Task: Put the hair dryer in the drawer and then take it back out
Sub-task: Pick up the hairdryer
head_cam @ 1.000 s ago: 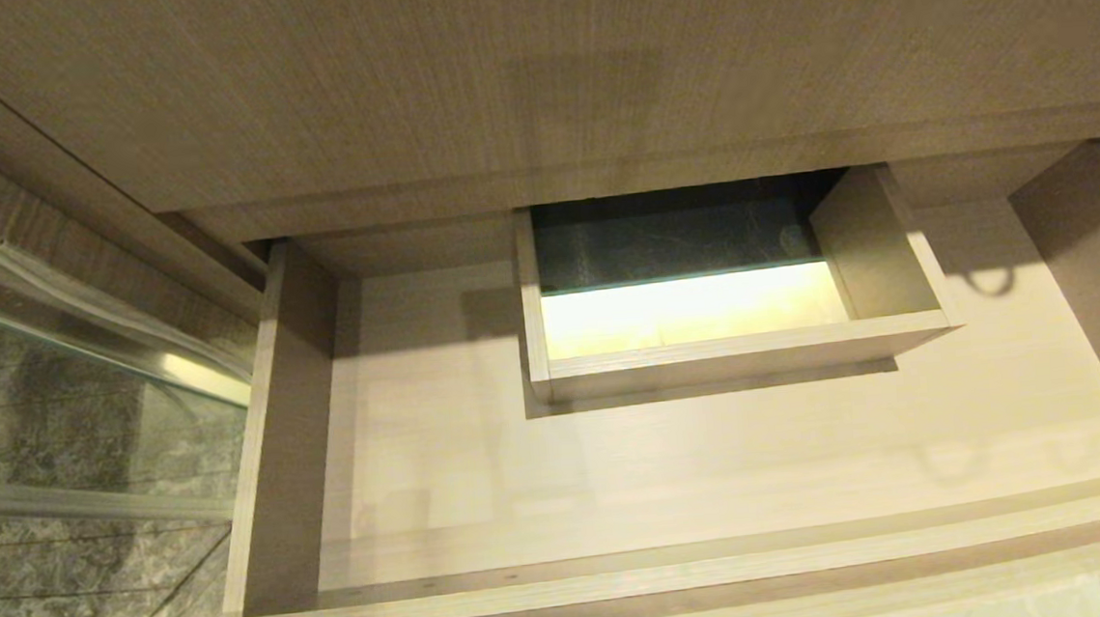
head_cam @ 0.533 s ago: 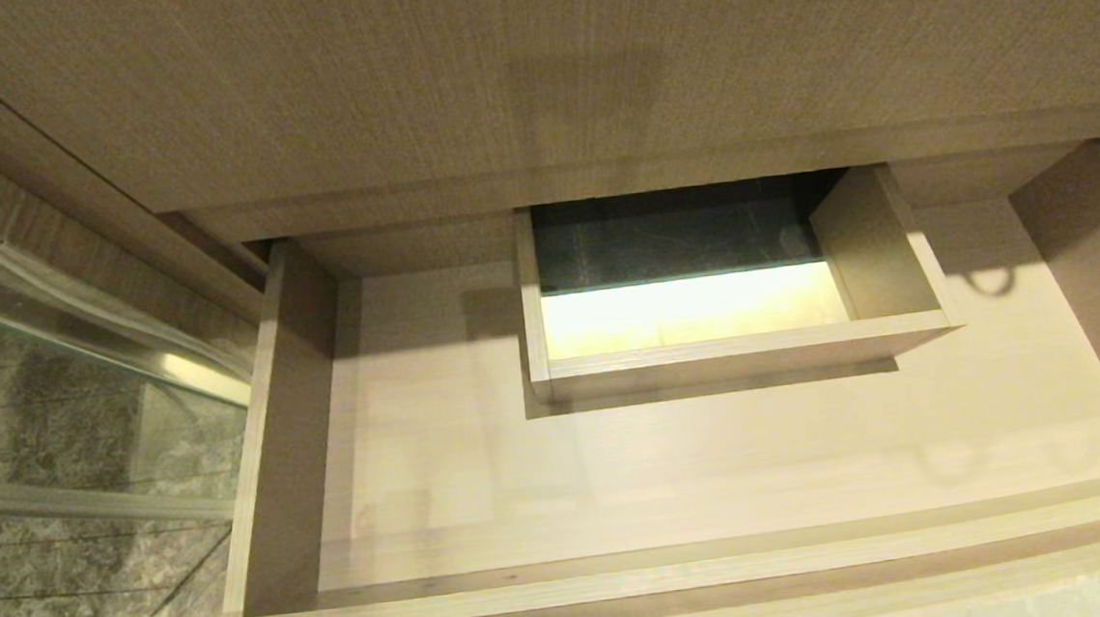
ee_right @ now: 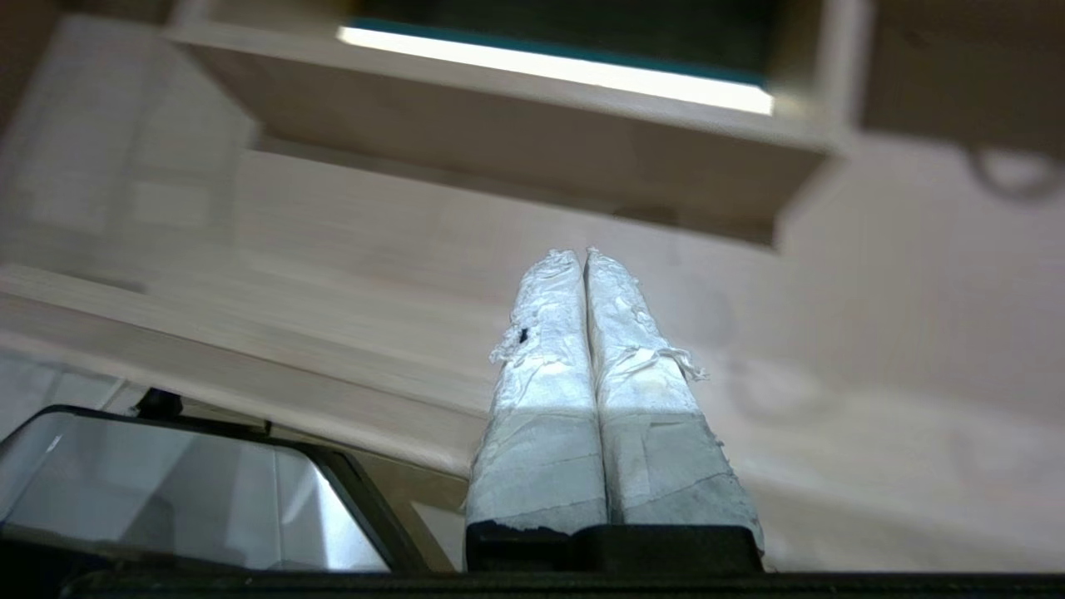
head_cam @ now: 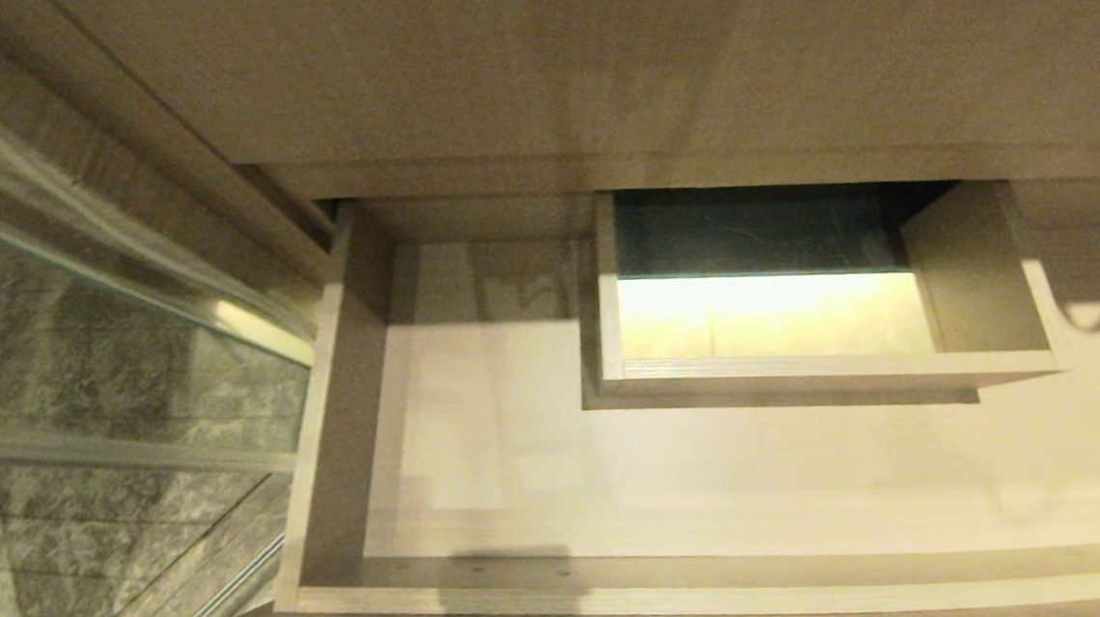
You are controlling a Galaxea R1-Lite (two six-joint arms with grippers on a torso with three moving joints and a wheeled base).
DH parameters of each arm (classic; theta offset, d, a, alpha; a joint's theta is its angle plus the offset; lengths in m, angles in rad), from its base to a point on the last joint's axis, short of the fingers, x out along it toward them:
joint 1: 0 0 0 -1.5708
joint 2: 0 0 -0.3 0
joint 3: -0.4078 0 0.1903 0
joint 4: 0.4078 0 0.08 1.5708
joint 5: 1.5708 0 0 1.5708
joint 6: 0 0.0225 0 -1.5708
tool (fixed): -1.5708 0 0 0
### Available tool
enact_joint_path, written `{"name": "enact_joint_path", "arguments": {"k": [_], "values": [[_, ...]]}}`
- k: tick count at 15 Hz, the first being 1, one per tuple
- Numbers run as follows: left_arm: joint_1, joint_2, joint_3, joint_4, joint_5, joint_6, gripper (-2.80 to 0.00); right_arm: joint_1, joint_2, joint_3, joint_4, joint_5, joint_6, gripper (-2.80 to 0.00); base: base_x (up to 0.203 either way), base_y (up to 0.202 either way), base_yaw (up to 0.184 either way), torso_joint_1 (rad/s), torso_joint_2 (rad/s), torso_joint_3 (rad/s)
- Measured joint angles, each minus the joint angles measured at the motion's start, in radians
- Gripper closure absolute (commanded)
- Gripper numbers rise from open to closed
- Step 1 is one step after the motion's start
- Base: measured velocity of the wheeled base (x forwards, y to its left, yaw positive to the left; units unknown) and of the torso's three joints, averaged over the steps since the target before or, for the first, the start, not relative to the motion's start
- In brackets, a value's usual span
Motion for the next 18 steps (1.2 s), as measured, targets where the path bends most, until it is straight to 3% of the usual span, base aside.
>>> {"name": "enact_joint_path", "arguments": {"k": [5, 12, 18], "values": [[0.0, 0.0, 0.0, 0.001, 0.0, 0.0, 0.0, 0.0, 0.0, 0.0, -0.001, -0.001, 0.002, 0.0, 0.002, -0.006, 0.16, 0.045, -0.28, -0.048], [0.0, 0.0, 0.0, 0.001, 0.0, 0.0, 0.0, 0.0, 0.0, 0.0, -0.003, -0.001, 0.007, 0.0, 0.0, 0.0, 0.0, 0.003, -0.02, -0.003], [0.0, 0.0, 0.0, 0.001, 0.0, 0.0, 0.0, 0.0, 0.0, 0.0, -0.005, -0.002, 0.037, 0.0, -0.001, 0.004, -0.147, 0.002, 0.0, 0.002]]}}
